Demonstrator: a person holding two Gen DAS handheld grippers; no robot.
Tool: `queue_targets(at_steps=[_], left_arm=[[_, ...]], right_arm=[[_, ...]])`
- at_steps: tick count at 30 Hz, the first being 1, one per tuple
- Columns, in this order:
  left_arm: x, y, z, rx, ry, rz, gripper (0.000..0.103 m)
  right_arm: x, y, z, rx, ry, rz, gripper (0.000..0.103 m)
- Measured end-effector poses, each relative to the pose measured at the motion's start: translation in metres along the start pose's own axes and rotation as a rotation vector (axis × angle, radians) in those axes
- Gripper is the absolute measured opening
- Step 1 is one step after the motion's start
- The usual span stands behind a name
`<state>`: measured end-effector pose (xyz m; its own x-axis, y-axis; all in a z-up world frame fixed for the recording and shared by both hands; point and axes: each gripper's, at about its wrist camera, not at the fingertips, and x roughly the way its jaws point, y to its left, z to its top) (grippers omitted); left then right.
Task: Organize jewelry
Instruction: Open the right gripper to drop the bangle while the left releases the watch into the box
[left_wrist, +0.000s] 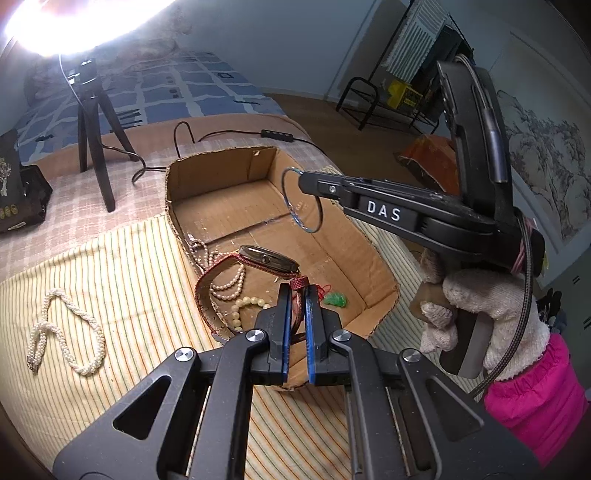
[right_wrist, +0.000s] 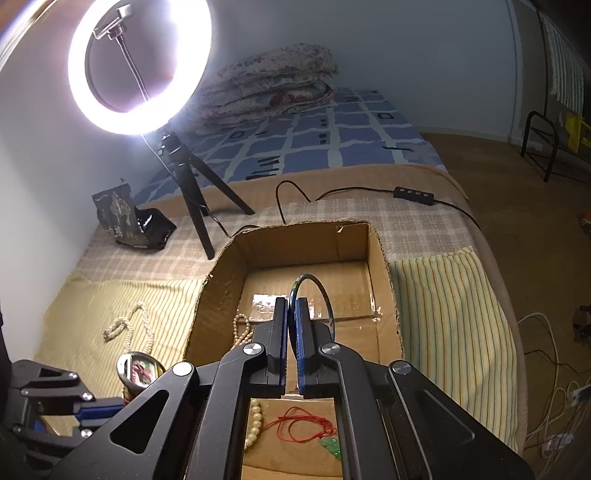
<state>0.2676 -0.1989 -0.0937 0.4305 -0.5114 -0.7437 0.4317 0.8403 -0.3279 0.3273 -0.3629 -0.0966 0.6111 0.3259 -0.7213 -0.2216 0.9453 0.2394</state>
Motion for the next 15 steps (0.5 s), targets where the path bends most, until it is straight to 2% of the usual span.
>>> queue_targets(at_steps=[5, 8, 10, 12, 15], left_arm=[[0.0010, -0.0043, 0.0004, 0.015, -0.002, -0.006, 0.005], [0.0021, -0.0052, 0.0000, 0.022, 0.008, 0.001, 0.009], [0.0023, -0.0053, -0.0010, 0.024, 0.009, 0.005, 0.014], [0.0012, -0.0061, -0.0011, 0.030, 0.007, 0.005, 0.014], [-0.0004, -0.0070, -0.0006, 0.033, 0.002, 0.009, 0.014]], right_arm=[[-0.0036, 0.0013, 0.0007, -0.005, -0.010, -0.002, 0.003], [-0.0048, 0.0006, 0.0015, 0.001, -0.014, -0.008, 0.004], [-0.0055, -0.0003, 0.0019, 0.007, -0.017, -0.023, 0.021], [-0.0072, -0.0016, 0.0024, 0.012, -0.030, -0.034, 0.034], [-0.0093, -0.0031, 0.0040, 0.018, -0.038, -0.043, 0.036]])
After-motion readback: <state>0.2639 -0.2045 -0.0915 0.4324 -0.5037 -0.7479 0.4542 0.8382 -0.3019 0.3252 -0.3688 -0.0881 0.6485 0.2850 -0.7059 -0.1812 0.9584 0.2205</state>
